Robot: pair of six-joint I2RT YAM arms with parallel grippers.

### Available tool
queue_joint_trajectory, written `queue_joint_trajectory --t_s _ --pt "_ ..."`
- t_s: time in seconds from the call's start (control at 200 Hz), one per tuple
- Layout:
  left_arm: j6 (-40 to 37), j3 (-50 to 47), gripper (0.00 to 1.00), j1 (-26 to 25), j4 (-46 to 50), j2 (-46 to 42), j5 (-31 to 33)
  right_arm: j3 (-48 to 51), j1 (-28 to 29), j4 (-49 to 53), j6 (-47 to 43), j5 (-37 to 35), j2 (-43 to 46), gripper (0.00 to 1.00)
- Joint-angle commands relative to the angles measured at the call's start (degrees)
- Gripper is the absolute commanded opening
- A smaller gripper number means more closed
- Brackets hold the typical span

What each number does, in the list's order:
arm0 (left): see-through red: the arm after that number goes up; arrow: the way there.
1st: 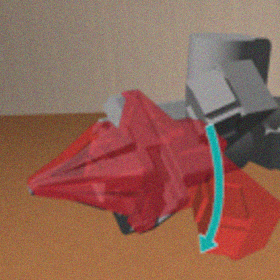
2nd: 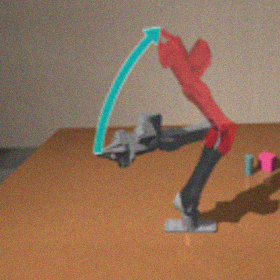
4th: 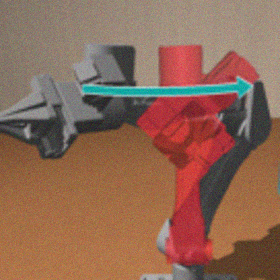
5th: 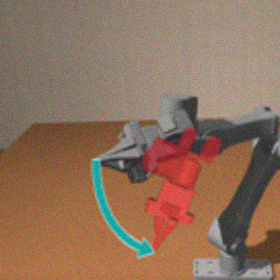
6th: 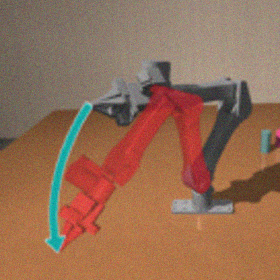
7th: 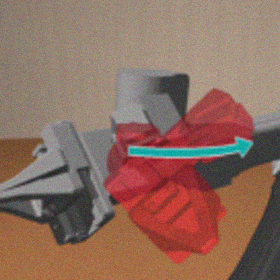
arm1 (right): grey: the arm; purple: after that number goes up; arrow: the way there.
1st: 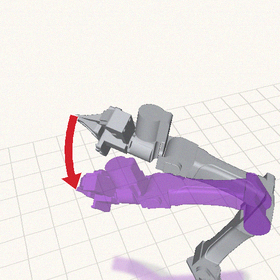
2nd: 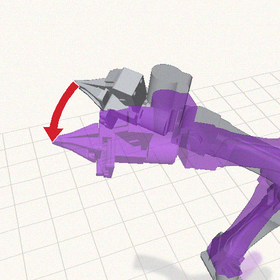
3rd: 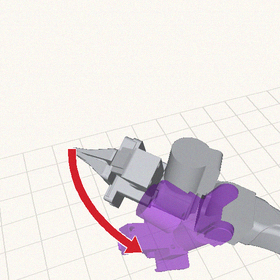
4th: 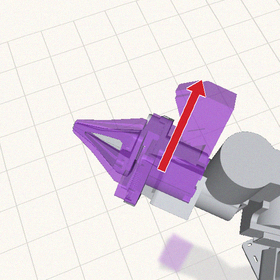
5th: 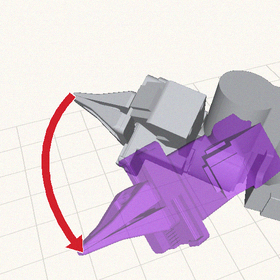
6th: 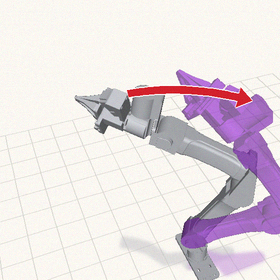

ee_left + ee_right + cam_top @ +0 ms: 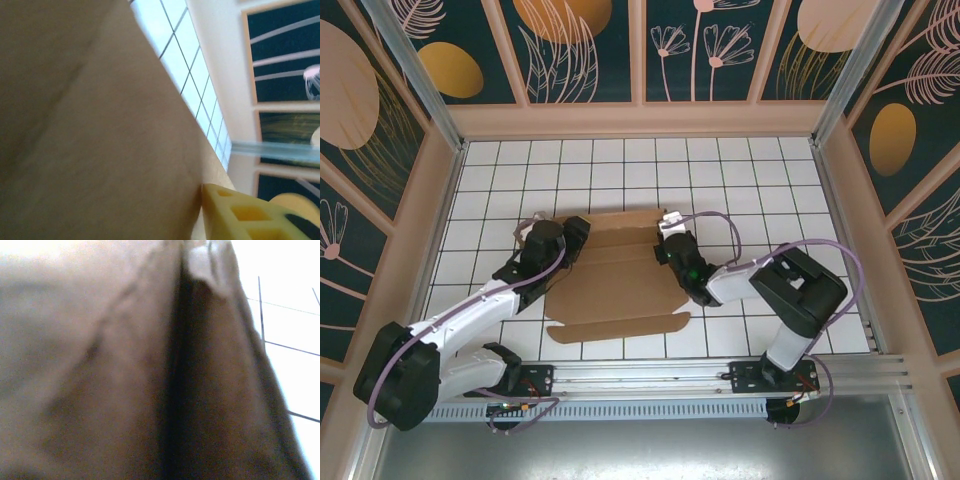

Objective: Fold the paper box

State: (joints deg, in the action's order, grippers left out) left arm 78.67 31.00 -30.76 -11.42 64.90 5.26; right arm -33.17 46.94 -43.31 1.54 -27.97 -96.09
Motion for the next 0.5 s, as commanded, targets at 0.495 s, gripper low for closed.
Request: queue_joint_trajectory --t_s 0.495 --pt "-28.9 -1.9 0.55 0.3 32.3 -31.2 -1.7 8.8 -2.0 0.5 3.8 -2.4 10.4 0.00"
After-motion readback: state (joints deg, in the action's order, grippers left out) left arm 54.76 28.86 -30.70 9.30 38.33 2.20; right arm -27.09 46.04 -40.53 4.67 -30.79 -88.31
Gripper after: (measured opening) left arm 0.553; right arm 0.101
